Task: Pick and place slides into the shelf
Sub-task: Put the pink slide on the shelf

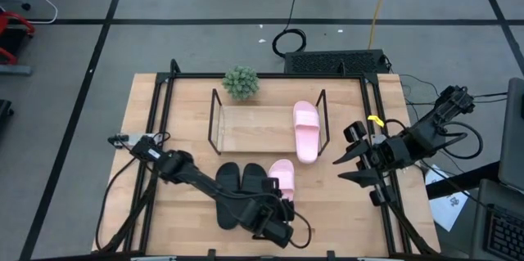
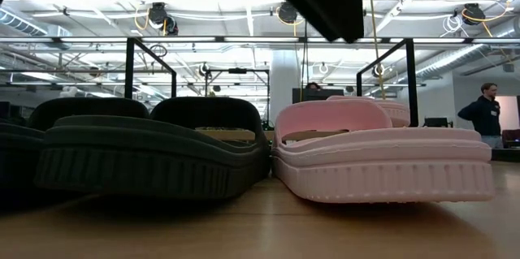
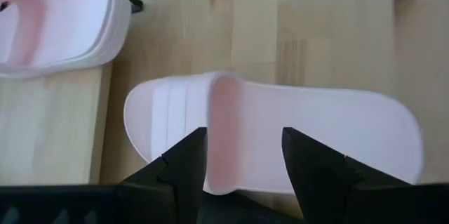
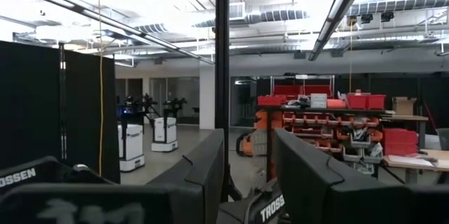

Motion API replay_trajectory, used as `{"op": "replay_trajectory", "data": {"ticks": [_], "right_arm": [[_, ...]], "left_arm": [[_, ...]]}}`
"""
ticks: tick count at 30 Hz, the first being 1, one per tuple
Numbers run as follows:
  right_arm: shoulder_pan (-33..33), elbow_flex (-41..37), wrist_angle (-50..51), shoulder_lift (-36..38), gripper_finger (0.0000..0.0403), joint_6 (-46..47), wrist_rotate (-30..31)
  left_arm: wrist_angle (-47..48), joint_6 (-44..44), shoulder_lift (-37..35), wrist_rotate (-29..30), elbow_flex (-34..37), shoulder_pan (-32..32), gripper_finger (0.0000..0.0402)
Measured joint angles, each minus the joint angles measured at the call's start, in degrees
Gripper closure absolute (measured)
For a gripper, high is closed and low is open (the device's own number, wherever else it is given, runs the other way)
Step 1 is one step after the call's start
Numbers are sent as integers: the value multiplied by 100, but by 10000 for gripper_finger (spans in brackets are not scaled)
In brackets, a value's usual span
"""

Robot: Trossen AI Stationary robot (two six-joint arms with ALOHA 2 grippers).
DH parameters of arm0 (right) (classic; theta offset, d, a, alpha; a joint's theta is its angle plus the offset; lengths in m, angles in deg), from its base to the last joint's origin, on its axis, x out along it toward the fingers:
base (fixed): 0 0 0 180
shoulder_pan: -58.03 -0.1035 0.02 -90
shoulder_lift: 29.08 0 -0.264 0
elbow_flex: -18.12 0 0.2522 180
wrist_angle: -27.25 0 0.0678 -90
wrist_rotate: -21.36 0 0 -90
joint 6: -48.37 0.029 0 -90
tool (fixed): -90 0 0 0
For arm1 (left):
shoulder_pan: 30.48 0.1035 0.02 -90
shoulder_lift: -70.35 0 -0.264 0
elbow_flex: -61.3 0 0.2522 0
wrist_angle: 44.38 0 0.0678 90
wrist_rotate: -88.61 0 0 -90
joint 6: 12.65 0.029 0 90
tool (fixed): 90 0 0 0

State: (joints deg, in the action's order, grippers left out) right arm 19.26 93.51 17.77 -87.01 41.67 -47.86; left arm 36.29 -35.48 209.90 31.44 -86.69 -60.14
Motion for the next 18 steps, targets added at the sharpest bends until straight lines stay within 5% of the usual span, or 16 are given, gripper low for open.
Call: {"op": "replay_trajectory", "data": {"ticks": [18], "right_arm": [[0,0,0,0,292,-15,-7]], "left_arm": [[-372,-189,1,91,769,156,213]]}}
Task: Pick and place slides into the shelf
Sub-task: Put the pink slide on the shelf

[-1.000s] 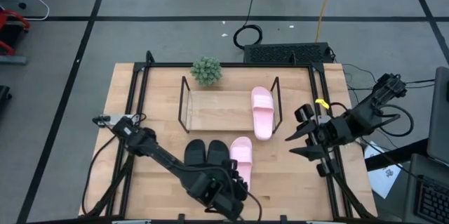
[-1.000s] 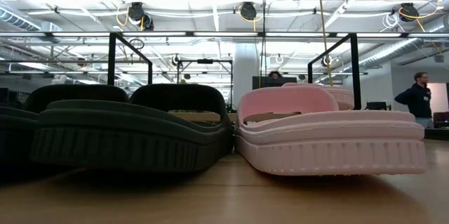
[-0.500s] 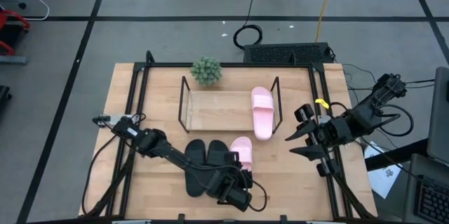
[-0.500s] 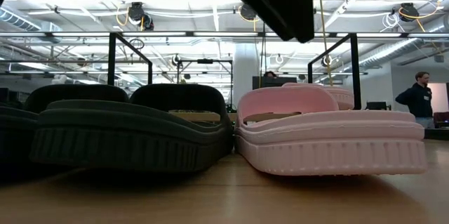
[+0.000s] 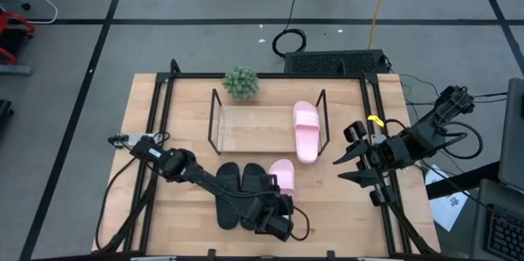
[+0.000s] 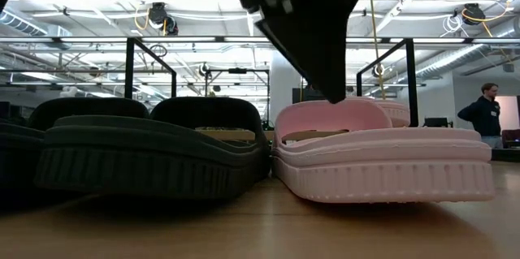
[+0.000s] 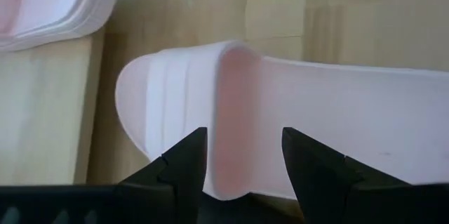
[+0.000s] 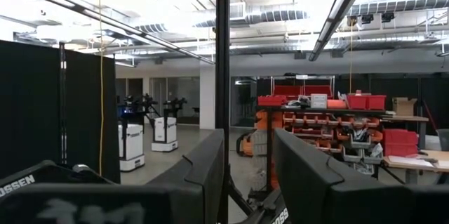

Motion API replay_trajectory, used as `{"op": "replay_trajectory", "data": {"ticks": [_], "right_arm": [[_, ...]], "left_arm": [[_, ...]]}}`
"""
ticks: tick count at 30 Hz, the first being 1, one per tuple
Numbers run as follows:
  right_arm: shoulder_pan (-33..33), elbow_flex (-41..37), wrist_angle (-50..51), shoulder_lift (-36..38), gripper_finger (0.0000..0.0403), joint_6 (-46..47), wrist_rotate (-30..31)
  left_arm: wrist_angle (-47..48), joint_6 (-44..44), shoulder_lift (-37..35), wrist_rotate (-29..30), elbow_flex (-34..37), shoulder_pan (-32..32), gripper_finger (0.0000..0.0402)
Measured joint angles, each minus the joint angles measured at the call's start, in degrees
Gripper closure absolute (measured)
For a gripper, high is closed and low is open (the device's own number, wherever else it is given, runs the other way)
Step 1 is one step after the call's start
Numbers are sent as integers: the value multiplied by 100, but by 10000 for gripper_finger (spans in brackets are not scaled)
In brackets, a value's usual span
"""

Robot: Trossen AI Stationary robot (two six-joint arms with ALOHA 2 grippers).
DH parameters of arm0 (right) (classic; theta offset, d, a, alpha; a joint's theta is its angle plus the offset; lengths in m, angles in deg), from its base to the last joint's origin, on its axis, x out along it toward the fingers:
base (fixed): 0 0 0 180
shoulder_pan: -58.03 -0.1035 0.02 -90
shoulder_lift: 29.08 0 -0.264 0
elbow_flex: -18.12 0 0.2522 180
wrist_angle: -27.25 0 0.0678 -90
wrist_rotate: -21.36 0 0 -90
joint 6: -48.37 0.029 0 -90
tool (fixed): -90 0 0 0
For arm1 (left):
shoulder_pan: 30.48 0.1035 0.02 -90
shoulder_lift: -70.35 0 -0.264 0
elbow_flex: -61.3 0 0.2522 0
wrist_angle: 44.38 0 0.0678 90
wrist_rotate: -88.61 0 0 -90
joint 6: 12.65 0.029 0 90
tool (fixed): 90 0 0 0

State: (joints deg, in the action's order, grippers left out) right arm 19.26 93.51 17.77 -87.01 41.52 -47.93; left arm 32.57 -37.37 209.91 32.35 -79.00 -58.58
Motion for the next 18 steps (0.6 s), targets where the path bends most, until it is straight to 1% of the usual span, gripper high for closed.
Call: {"op": "replay_trajectory", "data": {"ticks": [3,5,10,15,18], "right_arm": [[0,0,0,0,292,-3,-2],[0,0,2,0,292,-4,-2],[0,0,2,0,292,-28,-2],[0,0,2,0,292,-49,-2],[0,0,2,0,292,-101,-2]], "left_arm": [[11,-88,0,409,46,2,213],[-9,-86,-1,566,45,20,213],[-35,21,-2,288,46,126,213],[-60,36,-2,274,44,203,213],[-239,72,-2,114,46,221,213]]}}
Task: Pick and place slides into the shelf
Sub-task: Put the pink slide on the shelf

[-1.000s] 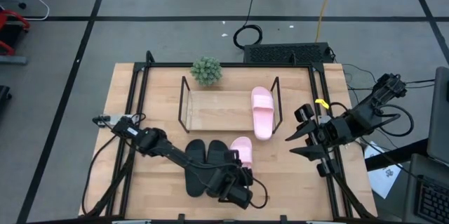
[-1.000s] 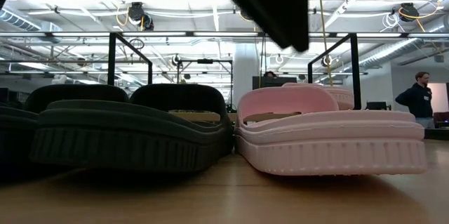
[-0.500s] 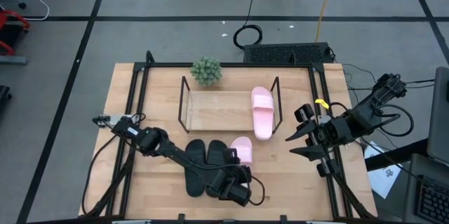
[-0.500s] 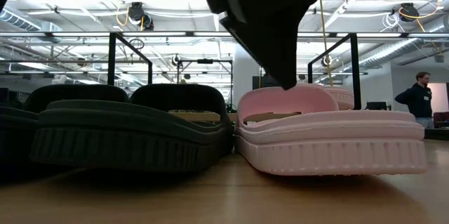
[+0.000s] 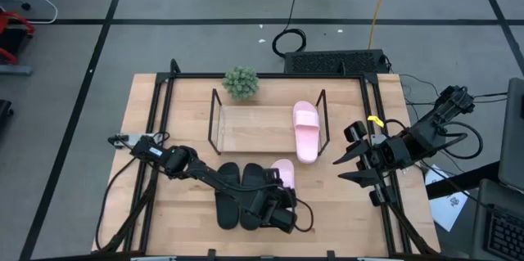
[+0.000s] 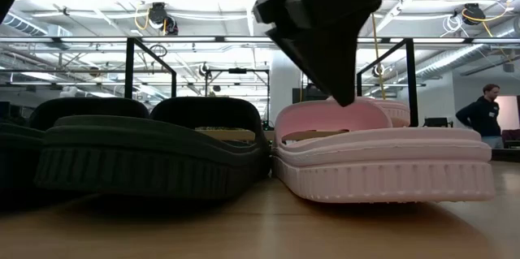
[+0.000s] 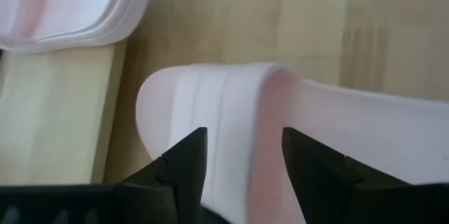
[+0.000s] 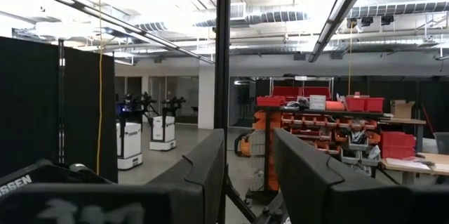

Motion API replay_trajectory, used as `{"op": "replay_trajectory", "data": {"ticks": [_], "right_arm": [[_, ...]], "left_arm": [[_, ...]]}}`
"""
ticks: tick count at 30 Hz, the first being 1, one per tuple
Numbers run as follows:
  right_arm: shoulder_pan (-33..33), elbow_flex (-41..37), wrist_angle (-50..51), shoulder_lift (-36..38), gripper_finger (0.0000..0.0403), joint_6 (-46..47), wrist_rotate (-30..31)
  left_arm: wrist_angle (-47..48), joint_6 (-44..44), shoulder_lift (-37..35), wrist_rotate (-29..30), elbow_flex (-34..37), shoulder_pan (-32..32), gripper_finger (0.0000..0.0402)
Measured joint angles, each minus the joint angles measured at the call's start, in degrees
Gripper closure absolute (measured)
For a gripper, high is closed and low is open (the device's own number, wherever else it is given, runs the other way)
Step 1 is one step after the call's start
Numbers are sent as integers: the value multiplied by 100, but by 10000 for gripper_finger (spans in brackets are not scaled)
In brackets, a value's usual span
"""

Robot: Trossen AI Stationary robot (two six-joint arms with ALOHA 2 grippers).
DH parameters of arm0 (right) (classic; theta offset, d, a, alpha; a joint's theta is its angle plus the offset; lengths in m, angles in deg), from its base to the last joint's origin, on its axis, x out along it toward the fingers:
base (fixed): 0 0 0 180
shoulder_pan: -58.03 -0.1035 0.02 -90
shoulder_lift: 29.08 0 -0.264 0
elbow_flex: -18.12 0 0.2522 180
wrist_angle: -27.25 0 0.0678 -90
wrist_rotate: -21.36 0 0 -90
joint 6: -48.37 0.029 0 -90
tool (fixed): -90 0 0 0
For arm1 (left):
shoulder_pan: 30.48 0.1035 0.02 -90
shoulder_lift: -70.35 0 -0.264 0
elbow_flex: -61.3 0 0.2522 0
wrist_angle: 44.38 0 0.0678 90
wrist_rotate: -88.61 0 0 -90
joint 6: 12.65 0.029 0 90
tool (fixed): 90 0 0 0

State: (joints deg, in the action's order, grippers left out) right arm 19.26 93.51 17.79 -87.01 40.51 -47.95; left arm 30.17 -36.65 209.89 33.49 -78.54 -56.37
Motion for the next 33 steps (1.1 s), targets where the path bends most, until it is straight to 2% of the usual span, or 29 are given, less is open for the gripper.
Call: {"op": "replay_trajectory", "data": {"ticks": [5,10,20,24,29,33], "right_arm": [[0,0,2,0,292,-51,0],[-2,0,2,2,292,-54,0],[0,0,230,2,292,-76,0],[0,0,260,2,292,-59,0],[0,0,260,2,292,-58,0],[2,0,262,2,292,-57,0]], "left_arm": [[-278,196,0,327,194,18,213],[-426,196,-5,251,557,87,213],[-437,-169,0,911,829,199,220],[-563,-269,0,1007,833,289,271],[-1067,-99,0,640,831,384,380],[-1100,-85,0,568,708,375,393]]}}
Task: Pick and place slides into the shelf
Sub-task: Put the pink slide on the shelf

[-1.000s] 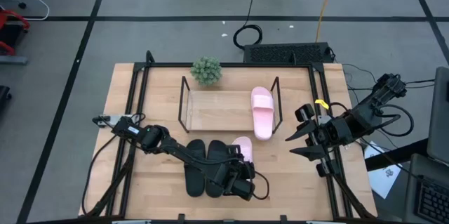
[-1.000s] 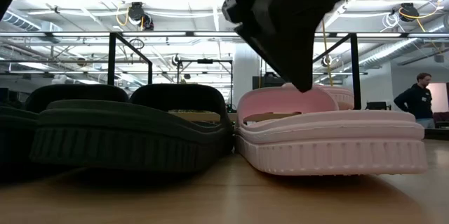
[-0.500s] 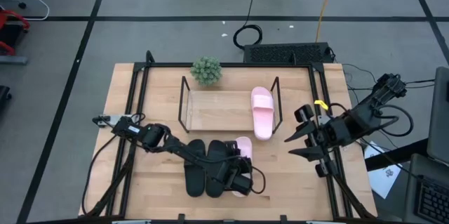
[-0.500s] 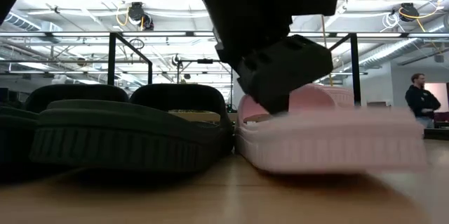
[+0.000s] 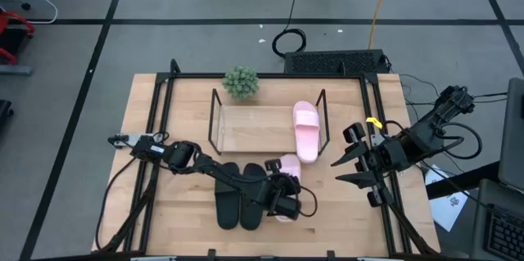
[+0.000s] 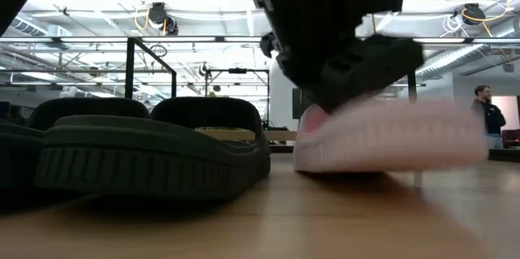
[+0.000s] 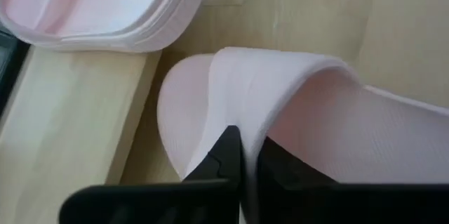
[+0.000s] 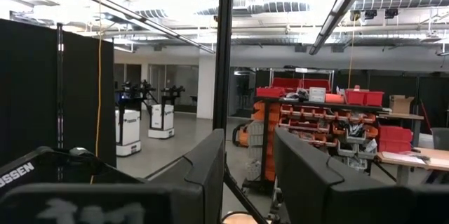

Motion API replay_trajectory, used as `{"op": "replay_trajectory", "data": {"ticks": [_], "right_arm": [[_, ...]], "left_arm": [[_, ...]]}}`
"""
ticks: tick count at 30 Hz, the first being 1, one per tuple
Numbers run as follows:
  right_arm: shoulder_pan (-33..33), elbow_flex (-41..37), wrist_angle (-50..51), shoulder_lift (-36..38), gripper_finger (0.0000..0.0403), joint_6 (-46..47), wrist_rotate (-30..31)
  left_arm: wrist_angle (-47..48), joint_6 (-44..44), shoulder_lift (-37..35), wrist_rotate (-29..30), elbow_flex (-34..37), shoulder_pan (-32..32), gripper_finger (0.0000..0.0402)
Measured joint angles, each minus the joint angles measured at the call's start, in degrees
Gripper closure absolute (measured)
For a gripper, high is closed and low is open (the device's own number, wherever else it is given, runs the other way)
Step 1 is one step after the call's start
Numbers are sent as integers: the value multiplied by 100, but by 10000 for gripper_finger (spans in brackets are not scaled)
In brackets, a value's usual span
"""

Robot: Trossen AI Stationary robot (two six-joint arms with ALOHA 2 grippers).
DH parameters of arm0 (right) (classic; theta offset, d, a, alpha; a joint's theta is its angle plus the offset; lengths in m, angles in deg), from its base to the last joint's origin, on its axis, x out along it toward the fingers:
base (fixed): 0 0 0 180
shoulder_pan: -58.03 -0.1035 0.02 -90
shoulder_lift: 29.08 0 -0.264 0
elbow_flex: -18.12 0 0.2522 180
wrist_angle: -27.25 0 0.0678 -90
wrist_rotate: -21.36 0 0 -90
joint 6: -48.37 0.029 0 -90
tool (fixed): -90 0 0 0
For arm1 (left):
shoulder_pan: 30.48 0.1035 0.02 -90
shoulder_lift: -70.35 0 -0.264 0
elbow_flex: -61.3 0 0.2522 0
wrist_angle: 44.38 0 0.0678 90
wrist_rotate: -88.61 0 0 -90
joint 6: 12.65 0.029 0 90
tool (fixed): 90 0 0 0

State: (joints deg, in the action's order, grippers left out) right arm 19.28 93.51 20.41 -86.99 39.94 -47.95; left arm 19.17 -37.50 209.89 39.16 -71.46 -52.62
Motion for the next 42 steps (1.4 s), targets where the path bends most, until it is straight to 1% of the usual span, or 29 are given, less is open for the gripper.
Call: {"op": "replay_trajectory", "data": {"ticks": [4,9,13,14,16,20,22,25,29,34,38,42], "right_arm": [[0,0,-3,0,292,0,0],[0,0,-7,0,292,0,0],[0,0,-30,0,292,22,0],[0,0,-42,0,292,22,0],[0,0,-65,2,292,22,0],[0,-2,-136,2,292,24,0],[0,-2,-155,13,292,22,0],[0,-2,-189,17,292,24,0],[0,-2,-245,24,292,28,0],[0,-2,-275,51,292,43,0],[0,-2,-271,87,292,28,0],[0,-2,-273,140,292,15,-1]], "left_arm": [[336,-110,0,-47,-334,-82,398],[990,-438,0,-39,-1003,-266,400],[1724,-702,0,177,-1582,-437,400],[1874,-774,-32,254,-1610,-473,400],[2088,-874,-239,410,-1476,-527,400],[2638,-1127,-479,903,-1538,-433,401],[2772,-1103,-618,1172,-1541,-315,401],[2838,-800,-667,1376,-1541,-21,401],[3003,-357,-654,1345,-1492,499,401],[2949,86,-651,1193,-1143,1058,401],[2288,670,-664,839,-791,1296,401],[1747,1091,-647,769,-455,1335,402]]}}
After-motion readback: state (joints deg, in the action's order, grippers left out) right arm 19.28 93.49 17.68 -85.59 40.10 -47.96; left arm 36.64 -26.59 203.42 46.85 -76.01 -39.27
